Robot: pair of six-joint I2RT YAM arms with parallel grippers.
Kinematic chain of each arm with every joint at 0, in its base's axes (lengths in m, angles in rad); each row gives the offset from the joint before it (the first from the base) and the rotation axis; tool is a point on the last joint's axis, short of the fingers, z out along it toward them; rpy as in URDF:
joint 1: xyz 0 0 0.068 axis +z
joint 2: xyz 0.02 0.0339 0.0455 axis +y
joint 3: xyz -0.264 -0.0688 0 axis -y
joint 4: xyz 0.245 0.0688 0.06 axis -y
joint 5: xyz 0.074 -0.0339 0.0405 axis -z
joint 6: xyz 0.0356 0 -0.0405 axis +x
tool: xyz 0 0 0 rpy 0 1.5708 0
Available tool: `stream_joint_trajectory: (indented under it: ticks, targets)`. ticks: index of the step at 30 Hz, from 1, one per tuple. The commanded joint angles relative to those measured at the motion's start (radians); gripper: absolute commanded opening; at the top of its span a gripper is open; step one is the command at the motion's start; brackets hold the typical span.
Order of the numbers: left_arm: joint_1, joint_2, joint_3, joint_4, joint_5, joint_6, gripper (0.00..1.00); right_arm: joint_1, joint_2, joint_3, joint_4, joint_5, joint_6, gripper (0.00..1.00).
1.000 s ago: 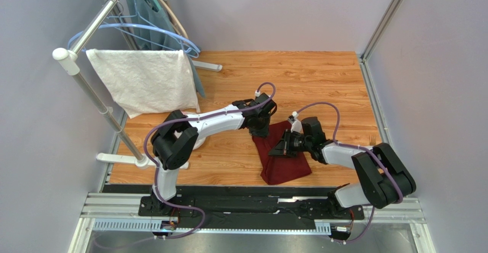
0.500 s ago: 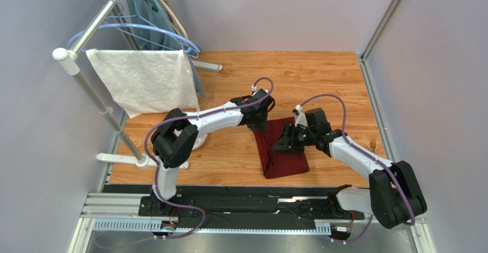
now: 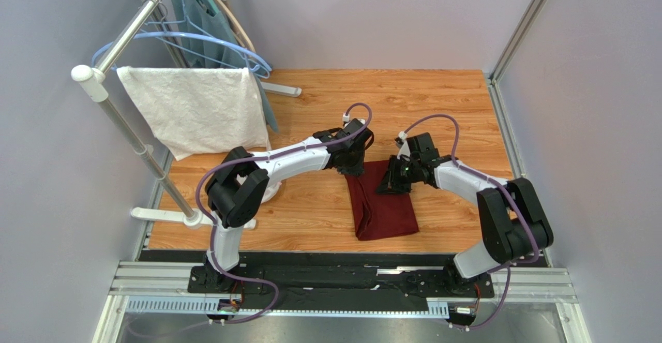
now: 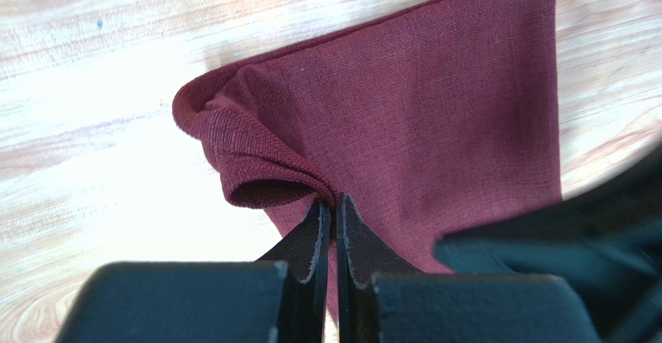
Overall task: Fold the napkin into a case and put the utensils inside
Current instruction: Fold the lower triangle-folded napkin at the center of the board.
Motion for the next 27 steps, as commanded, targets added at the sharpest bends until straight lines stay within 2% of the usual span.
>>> stream_joint_trajectory:
  ticks: [1,14,27]
  targets:
    - [-0.002,0.011,0.055,0.031,0.012,0.024,0.0,-0.001,0.062,0.062,0.063,0.066,-0.027,0.0]
    - [-0.038,0.095,0.154,0.021,0.04,0.026,0.0,-0.001,0.153,0.008,0.135,0.074,0.014,0.0]
    - [-0.049,0.2,0.24,0.006,0.043,0.027,0.0,-0.001,0.119,0.014,0.112,0.061,0.025,0.0]
